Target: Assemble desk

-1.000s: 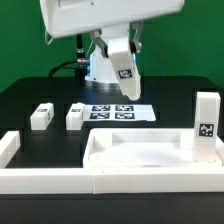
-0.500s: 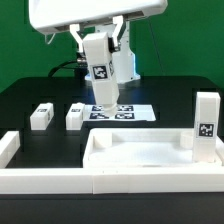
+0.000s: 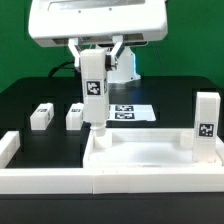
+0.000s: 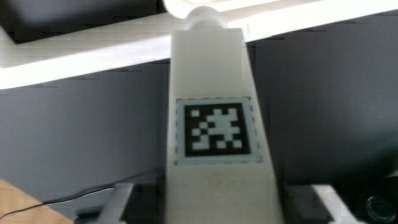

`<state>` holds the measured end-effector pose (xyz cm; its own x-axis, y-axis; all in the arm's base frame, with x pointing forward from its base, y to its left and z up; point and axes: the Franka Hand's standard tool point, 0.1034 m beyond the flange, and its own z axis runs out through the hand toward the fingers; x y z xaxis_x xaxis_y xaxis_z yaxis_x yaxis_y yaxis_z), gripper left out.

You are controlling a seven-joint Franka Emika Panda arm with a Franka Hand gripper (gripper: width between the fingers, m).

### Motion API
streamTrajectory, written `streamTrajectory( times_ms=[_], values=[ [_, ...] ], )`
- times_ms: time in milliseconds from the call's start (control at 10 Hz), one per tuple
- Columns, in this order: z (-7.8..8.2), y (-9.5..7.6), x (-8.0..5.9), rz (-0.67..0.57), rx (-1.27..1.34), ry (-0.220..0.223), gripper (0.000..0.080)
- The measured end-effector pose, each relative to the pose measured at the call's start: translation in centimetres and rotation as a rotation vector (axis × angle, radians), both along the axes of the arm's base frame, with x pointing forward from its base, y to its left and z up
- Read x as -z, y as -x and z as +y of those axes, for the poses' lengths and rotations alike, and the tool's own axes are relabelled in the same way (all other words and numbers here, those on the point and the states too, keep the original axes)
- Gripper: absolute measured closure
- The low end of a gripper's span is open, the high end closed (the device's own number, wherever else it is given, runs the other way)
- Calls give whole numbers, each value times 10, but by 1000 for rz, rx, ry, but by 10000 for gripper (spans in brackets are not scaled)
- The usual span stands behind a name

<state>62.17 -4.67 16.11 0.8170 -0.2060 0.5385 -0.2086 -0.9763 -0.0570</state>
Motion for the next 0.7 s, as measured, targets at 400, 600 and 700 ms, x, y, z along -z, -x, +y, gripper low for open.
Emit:
streamTrajectory(
  times_ms=[400,600,700],
  values=[
    [-7,4,13,18,11,4,512],
    [-12,7,23,34,17,6,512],
    [-11,9,29,44,16,7,512]
  ],
)
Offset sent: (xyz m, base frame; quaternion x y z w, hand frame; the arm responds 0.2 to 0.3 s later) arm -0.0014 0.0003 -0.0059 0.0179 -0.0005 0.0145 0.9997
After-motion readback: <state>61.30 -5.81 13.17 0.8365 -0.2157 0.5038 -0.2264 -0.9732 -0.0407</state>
